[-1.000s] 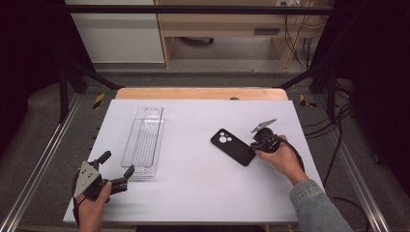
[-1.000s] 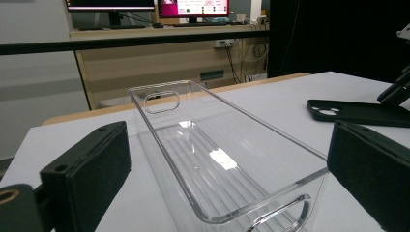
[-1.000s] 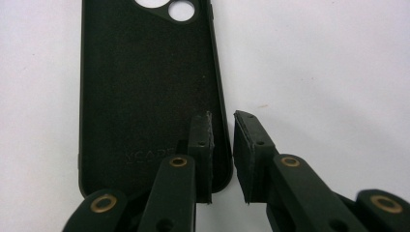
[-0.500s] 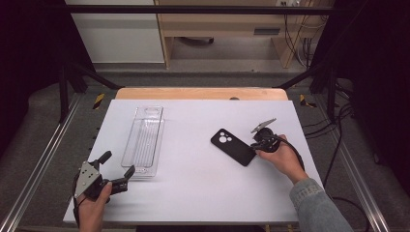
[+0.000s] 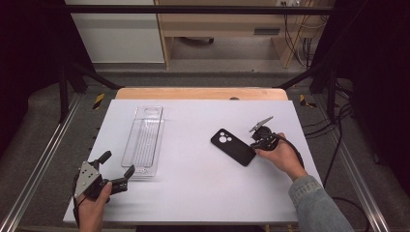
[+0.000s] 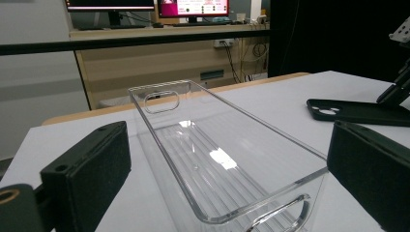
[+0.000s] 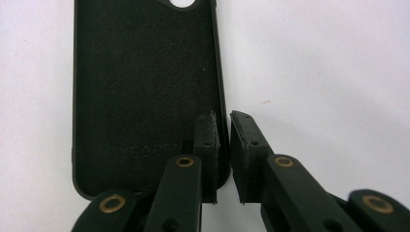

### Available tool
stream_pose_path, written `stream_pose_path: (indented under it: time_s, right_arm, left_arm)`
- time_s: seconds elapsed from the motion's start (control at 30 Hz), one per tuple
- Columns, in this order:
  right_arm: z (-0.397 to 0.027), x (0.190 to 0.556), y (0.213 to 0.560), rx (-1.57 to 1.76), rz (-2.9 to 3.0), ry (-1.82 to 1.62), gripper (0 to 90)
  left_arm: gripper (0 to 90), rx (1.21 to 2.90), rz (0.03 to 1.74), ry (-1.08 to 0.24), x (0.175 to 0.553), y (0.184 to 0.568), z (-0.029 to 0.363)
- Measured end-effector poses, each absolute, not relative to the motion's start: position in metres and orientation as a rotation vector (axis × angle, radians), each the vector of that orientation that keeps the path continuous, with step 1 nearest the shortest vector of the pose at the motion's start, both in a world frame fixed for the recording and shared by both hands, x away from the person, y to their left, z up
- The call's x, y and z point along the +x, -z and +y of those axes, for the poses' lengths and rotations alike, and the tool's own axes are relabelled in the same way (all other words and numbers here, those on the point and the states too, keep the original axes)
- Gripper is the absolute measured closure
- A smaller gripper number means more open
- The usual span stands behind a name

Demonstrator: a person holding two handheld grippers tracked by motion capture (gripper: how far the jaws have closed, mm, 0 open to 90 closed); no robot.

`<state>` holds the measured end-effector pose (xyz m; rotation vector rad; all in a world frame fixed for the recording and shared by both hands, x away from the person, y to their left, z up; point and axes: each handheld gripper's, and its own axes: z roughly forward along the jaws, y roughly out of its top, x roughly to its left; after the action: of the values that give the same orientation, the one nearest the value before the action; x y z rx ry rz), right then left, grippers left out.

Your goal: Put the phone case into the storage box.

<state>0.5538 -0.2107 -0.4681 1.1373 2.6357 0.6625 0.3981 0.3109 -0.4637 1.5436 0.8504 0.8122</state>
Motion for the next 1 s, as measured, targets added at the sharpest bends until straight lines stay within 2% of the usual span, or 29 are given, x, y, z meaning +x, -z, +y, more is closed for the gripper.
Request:
stream_pose_path:
  time_s: [0.37, 0.63, 1.0]
  right_arm:
    - [-0.207, 0.558, 0.466, 1.122, 2.675, -0.614, 83.0]
    - [-0.207, 0.559, 0.466, 1.08, 2.685, -0.598, 87.9]
    - [-0.201, 0.54, 0.46, 1.006, 2.6, -0.641, 89.2]
  left_arm:
    - [1.4, 1.547, 0.849, -0.818, 0.398, 0.463, 0.311]
    - [1.4, 1.558, 0.846, -0.826, 0.398, 0.463, 0.309]
    - [1.4, 1.559, 0.854, -0.833, 0.398, 0.464, 0.31]
